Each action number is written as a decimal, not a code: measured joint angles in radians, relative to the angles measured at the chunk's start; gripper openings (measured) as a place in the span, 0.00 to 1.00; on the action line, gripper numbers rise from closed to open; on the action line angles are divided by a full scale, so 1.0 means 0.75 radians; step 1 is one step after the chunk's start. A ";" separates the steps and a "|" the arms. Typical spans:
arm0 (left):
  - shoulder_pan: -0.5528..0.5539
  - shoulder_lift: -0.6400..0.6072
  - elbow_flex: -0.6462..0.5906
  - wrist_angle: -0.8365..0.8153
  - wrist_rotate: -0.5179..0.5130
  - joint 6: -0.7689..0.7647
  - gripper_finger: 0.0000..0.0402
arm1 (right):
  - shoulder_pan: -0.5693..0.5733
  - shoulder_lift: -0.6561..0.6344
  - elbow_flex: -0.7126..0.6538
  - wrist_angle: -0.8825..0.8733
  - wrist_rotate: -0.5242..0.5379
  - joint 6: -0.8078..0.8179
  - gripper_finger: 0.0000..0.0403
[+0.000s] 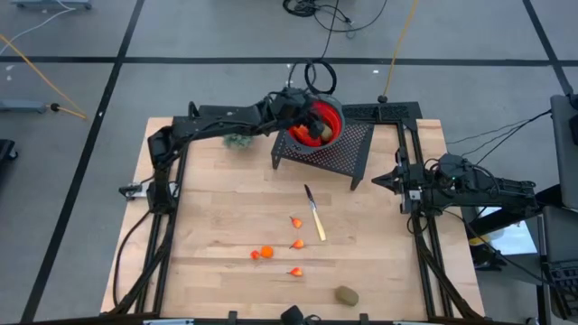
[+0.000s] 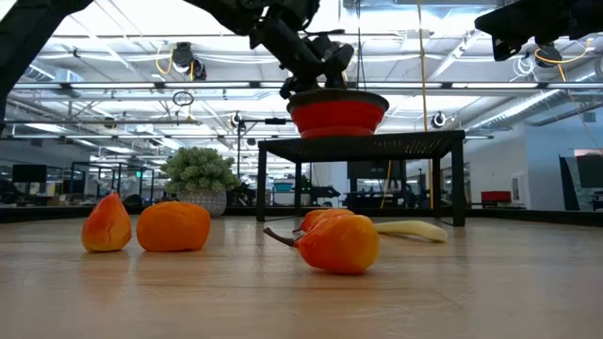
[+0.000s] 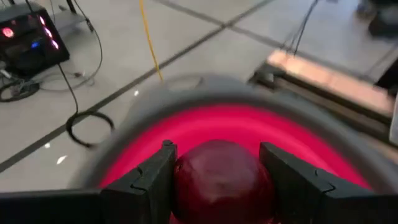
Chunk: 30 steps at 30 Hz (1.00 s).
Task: Pick & Place Fruit
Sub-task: Put the red pomegranate into the red strainer bowl on the shelf
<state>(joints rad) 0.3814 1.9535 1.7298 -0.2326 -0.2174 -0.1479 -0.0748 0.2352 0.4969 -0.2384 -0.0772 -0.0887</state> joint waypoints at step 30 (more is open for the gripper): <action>-0.010 0.000 0.000 -0.119 -0.053 0.194 0.55 | 0.000 0.000 0.000 0.000 -0.003 -0.003 0.01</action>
<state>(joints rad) 0.3737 1.9537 1.7298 -0.3222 -0.2572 -0.0025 -0.0750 0.2352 0.4969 -0.2384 -0.0792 -0.0906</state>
